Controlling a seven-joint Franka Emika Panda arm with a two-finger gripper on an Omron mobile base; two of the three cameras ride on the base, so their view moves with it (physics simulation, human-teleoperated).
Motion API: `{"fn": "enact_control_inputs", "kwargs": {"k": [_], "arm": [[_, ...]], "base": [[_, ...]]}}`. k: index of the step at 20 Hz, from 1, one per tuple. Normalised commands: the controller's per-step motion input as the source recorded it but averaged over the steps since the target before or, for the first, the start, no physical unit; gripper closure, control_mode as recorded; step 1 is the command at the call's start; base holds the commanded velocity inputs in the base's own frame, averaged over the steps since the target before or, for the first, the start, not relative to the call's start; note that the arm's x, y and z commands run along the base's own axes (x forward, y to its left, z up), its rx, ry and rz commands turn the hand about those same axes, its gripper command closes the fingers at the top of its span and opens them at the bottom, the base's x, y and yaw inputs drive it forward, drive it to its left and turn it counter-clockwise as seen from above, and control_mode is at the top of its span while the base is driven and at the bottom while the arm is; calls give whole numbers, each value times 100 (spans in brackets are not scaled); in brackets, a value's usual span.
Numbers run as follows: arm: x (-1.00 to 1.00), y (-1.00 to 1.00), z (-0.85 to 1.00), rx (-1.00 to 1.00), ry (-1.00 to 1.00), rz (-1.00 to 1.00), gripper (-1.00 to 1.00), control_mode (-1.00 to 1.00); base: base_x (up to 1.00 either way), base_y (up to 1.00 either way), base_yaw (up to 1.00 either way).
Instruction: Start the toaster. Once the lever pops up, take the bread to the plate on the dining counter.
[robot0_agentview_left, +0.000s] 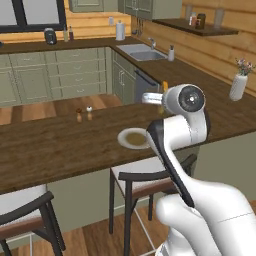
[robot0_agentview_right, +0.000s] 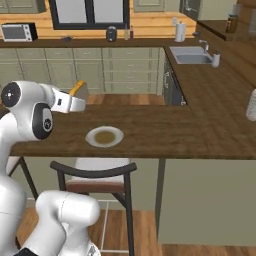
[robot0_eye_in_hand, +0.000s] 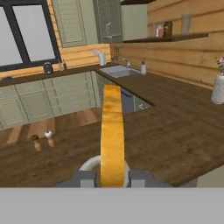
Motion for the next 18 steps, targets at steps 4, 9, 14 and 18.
{"fn": "enact_control_inputs", "kwargs": {"k": [4, 9, 14, 18], "arm": [[16, -5, 0, 0, 2, 4, 100, -100], [73, -40, 0, 9, 51, 10, 100, -100], [72, -43, -2, 17, 79, 18, 100, -100], [31, -56, -37, 29, 46, 15, 100, -100]], "base": [[54, 3, 8], [0, 0, 0], [0, 0, 0], [0, 0, 0]]}}
